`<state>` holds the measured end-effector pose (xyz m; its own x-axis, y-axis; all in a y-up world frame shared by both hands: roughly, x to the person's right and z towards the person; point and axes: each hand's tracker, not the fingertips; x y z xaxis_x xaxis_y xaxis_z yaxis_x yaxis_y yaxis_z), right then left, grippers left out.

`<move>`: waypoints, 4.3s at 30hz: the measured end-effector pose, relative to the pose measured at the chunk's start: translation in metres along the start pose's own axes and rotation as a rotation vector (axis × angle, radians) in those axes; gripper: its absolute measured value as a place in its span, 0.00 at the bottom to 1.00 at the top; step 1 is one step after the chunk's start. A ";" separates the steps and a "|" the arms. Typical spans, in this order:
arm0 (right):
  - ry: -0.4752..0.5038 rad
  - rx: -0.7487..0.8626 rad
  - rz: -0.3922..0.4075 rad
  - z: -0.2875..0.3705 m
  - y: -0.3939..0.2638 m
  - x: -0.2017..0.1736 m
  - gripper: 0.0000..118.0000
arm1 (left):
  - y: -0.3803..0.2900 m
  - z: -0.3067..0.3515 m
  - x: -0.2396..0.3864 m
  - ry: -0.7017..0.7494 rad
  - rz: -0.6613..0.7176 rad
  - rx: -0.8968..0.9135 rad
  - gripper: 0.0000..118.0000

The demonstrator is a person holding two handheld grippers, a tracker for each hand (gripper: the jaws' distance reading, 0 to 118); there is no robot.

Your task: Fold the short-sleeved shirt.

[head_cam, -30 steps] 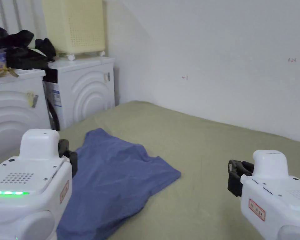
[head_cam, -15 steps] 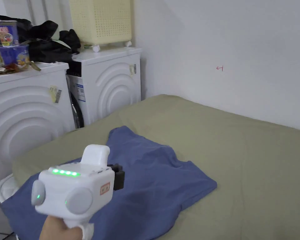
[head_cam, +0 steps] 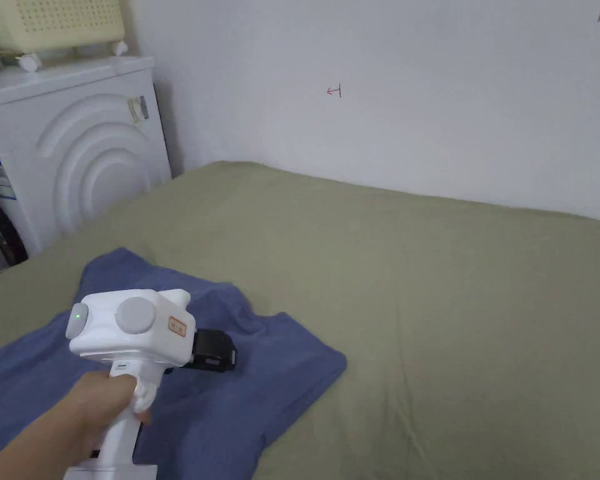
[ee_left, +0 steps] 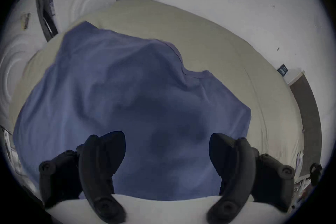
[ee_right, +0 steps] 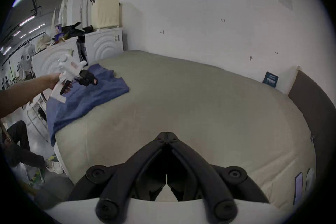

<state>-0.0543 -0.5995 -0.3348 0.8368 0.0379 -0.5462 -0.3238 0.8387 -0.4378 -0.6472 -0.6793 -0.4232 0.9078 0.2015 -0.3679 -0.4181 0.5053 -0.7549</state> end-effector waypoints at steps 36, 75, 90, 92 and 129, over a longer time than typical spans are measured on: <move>-0.264 0.178 -0.183 0.201 -0.026 0.059 0.00 | -0.106 0.096 0.466 -0.778 -0.560 0.093 0.03; -0.317 0.101 -0.301 0.142 -0.068 0.104 0.00 | -0.219 0.203 0.172 -0.035 -0.134 0.427 0.00; -0.340 -0.014 -0.360 0.127 -0.077 0.150 0.00 | -0.042 -0.033 0.200 0.048 -0.167 -0.084 0.93; -0.323 -0.043 -0.363 0.120 -0.079 0.158 0.14 | -0.052 -0.034 0.207 0.031 -0.168 -0.099 0.92; -0.195 0.184 -0.281 0.088 0.083 0.204 0.02 | 0.011 0.214 0.213 -0.349 -0.244 0.447 0.04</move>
<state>0.1279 -0.4743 -0.4195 0.9556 -0.1193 -0.2693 -0.0003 0.9140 -0.4058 -0.4512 -0.4516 -0.3940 0.9645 0.2605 0.0430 -0.2111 0.8589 -0.4666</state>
